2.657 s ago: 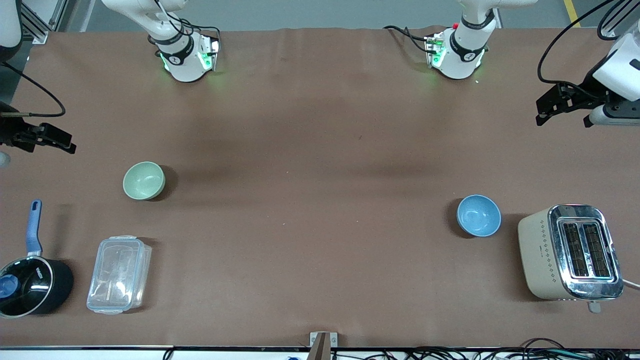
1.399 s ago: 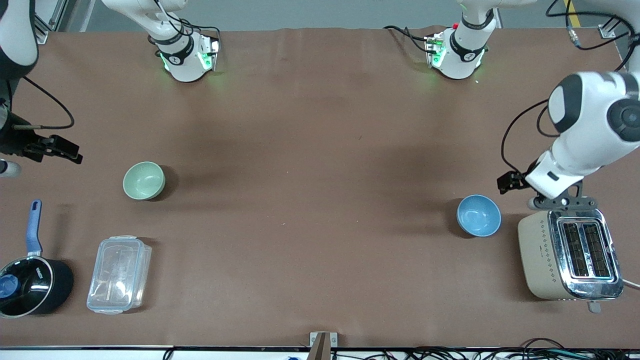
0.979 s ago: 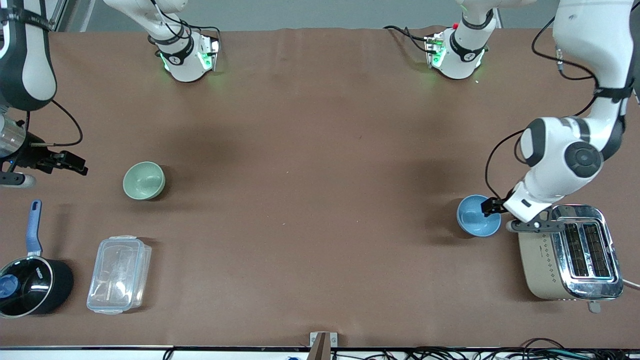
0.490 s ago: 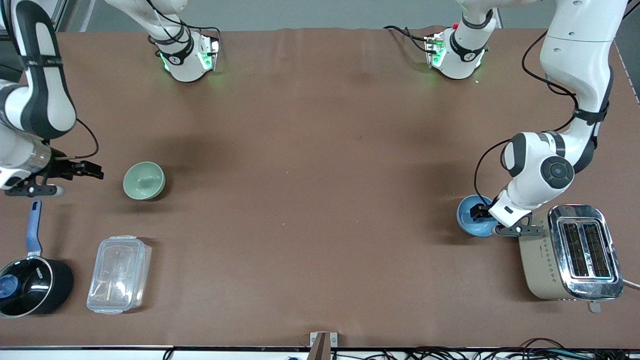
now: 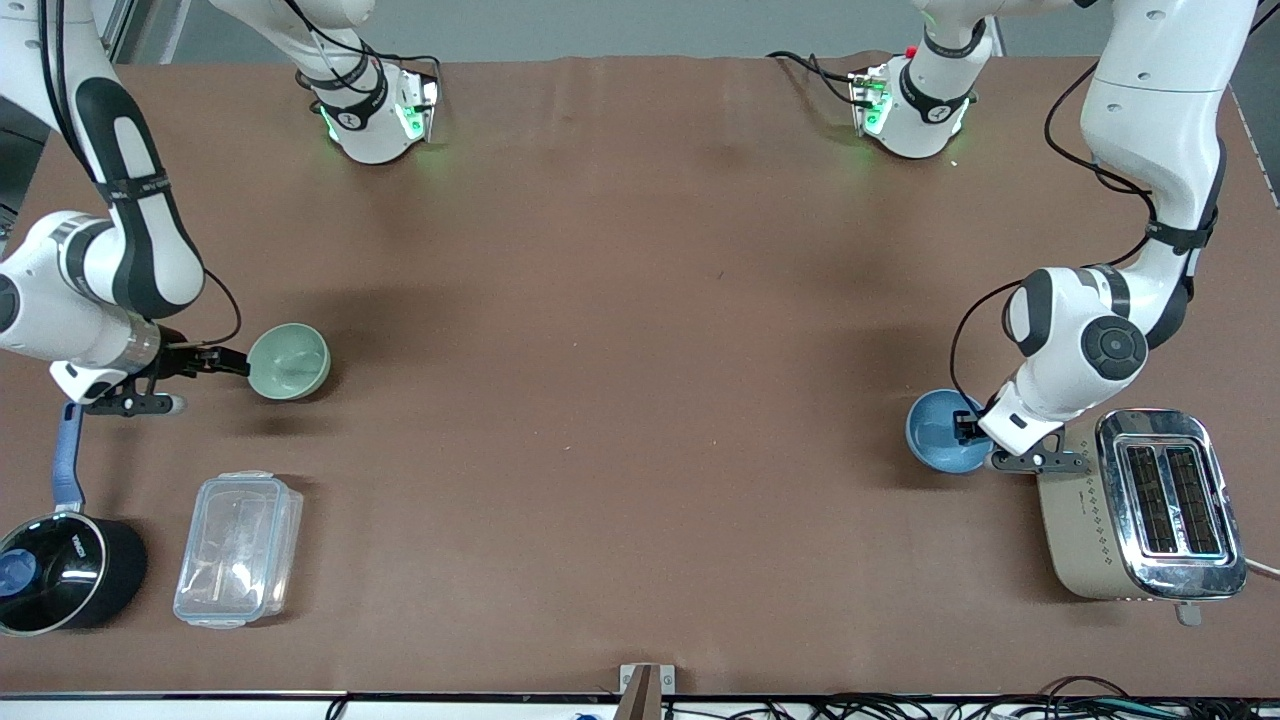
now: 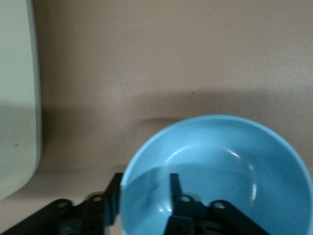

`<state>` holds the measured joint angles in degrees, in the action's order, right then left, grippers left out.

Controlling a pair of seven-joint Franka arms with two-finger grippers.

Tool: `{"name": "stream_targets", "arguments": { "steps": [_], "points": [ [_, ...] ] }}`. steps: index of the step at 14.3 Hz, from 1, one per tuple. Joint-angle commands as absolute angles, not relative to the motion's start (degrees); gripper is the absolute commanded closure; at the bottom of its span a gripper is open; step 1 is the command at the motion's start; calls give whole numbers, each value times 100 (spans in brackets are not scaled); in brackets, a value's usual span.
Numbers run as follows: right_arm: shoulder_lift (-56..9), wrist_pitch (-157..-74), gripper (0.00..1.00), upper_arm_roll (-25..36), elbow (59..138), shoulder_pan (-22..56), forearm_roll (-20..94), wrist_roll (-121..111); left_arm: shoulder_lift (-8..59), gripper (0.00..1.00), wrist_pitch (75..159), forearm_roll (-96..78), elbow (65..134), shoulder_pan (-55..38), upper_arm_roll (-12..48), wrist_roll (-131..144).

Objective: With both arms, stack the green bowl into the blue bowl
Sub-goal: 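Grasp the blue bowl with the left gripper while the right gripper grasps the green bowl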

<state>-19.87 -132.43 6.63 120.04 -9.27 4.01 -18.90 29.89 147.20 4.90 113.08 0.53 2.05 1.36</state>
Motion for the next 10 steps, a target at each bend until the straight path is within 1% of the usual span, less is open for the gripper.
{"name": "stream_targets", "arguments": {
  "steps": [1, 3, 6, 8, 9, 10],
  "points": [
    [-2188, -13543, 7, 633, 12111, -984, 746, -2310, 2910, 100, 14748, 615, 11312, 44, 290, 228],
    [-2259, -13553, 10, 633, 12146, -984, 1027, -2539, 2804, 100, 14739, 615, 11303, 35, 491, 438],
    [-2259, -13544, 17, 633, 12339, -949, 1169, -2566, 2637, 100, 14433, 607, 11224, 44, 1061, 1245],
    [-2259, -13535, 28, 633, 12427, -949, 1178, -2575, 2602, 100, 14353, 606, 11189, 35, 1501, 2035],
    [-2259, -13526, 37, 633, 12454, -949, 1178, -2566, 2610, 100, 14353, 606, 11188, 26, 1720, 2404],
    [-2259, -13500, 50, 633, 12463, -949, 1178, -2566, 2654, 100, 14353, 606, 11128, -8, 1923, 2800]
  ]
}}
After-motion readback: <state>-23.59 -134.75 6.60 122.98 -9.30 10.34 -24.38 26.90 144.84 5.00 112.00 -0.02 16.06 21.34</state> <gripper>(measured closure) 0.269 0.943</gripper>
